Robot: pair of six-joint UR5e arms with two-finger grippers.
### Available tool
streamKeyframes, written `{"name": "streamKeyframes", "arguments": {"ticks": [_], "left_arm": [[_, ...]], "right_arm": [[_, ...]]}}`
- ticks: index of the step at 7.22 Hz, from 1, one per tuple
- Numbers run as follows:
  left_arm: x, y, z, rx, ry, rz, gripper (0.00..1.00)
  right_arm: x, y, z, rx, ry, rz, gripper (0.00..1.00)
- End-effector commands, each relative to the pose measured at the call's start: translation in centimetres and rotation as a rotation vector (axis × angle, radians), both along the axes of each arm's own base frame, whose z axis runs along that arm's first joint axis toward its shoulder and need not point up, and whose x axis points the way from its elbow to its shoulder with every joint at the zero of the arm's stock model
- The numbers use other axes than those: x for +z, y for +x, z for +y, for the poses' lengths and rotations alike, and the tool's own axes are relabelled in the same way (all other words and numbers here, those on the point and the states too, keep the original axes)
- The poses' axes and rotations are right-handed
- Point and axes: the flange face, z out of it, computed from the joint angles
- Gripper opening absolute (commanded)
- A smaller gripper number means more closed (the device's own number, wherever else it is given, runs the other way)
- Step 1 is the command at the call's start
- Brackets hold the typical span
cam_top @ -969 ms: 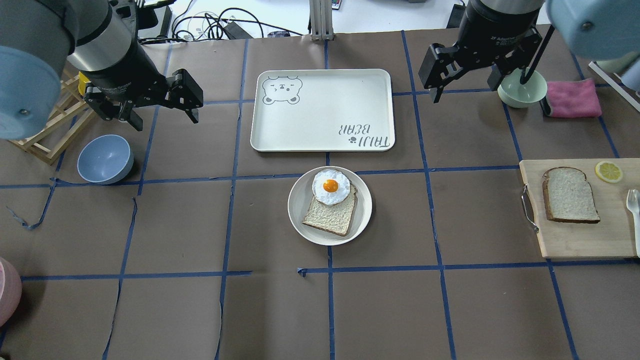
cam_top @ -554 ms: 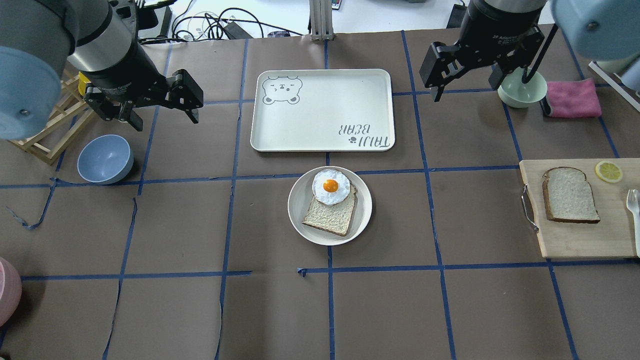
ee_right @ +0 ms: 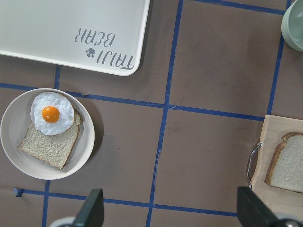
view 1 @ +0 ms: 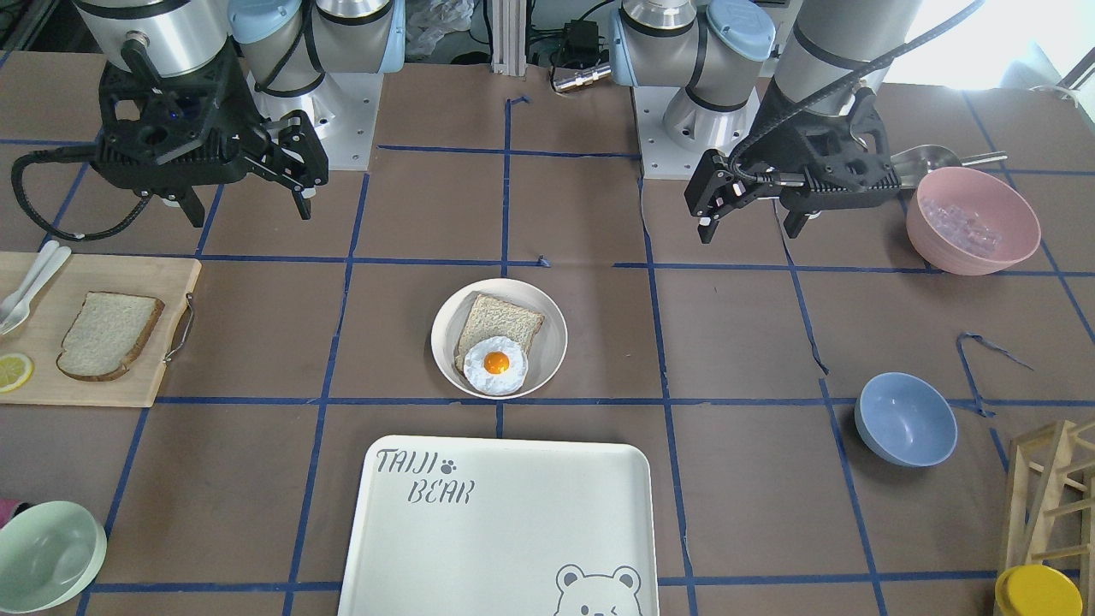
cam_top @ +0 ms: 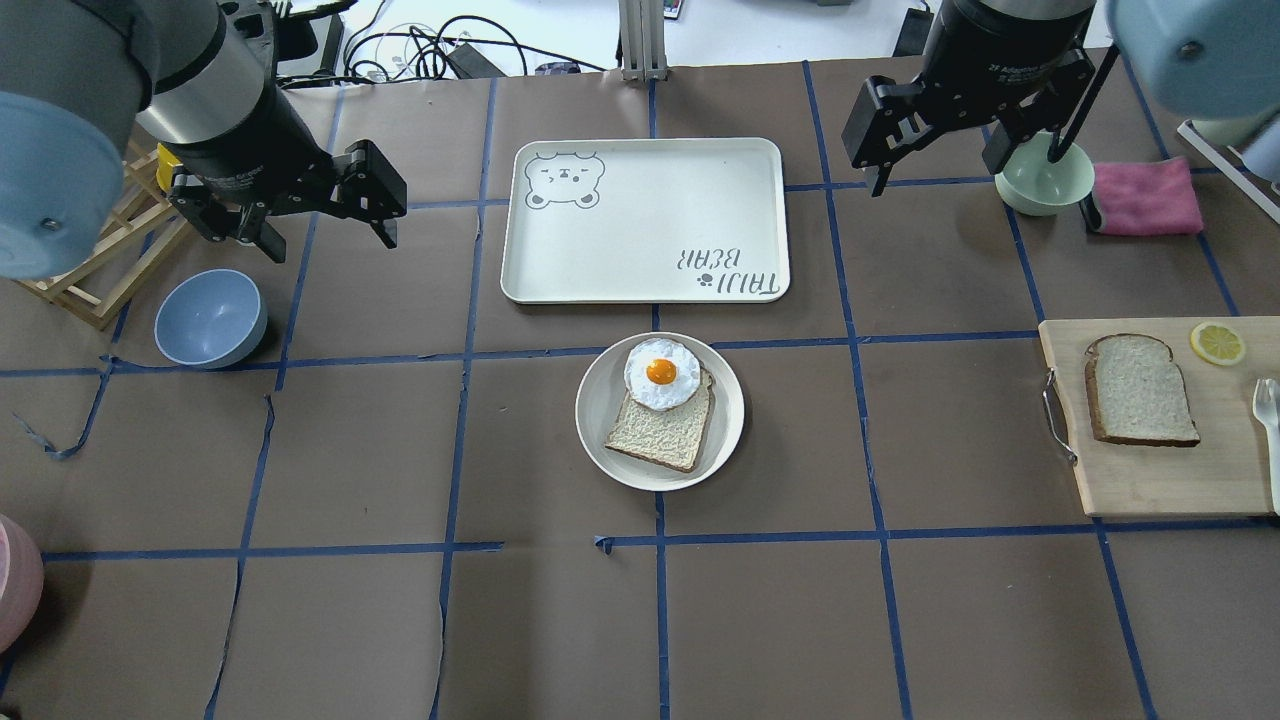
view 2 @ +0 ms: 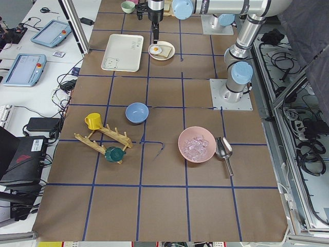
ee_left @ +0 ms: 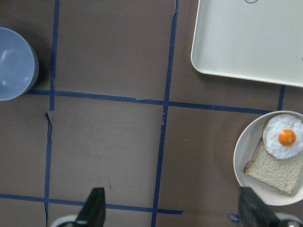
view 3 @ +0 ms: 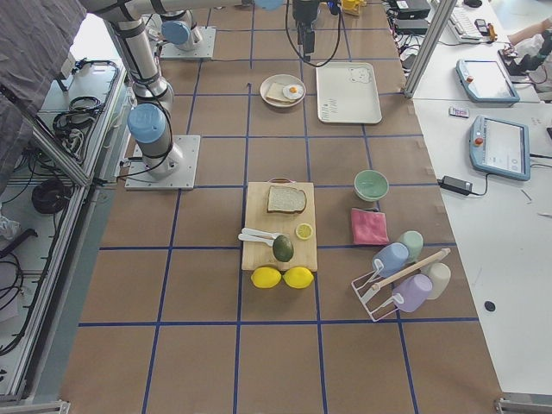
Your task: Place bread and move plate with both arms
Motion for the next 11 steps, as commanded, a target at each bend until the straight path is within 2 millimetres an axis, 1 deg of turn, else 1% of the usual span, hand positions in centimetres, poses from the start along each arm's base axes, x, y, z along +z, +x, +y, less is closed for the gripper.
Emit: {"name": "streamKeyframes", "arguments": {"ticks": [1, 3, 4, 8, 9, 10, 11], "left_arm": [[0.0, 0.0, 0.0, 0.001, 0.000, 0.001, 1.00], [-0.1, 0.0, 0.0, -0.001, 0.003, 0.001, 1.00], [-0.1, 0.0, 0.0, -0.001, 0.003, 0.001, 1.00], [0.0, 0.1, -0.1, 0.002, 0.000, 0.007, 1.00], [0.2, 0.1, 0.0, 0.002, -0.003, 0.001, 1.00], [0.1, 0.2, -0.1, 0.004, -0.001, 0.003, 1.00], [0.1, 0.2, 0.0, 0.004, -0.001, 0.000, 1.00]], "right_arm": [[-0.1, 0.2, 0.0, 0.001, 0.001, -0.014, 1.00], [-0.2, 0.1, 0.1, -0.001, 0.008, -0.003, 1.00], [-0.2, 0.0, 0.0, -0.033, 0.007, -0.005, 1.00], [-0.2, 0.0, -0.1, -0.035, 0.001, -0.001, 1.00], [-0.5, -0.8, -0.4, -0.040, 0.008, 0.017, 1.00], [-1.7, -5.2, -1.2, -0.114, 0.031, 0.114, 1.00], [-6.1, -10.8, -1.4, -0.205, 0.115, 0.127, 1.00]]}}
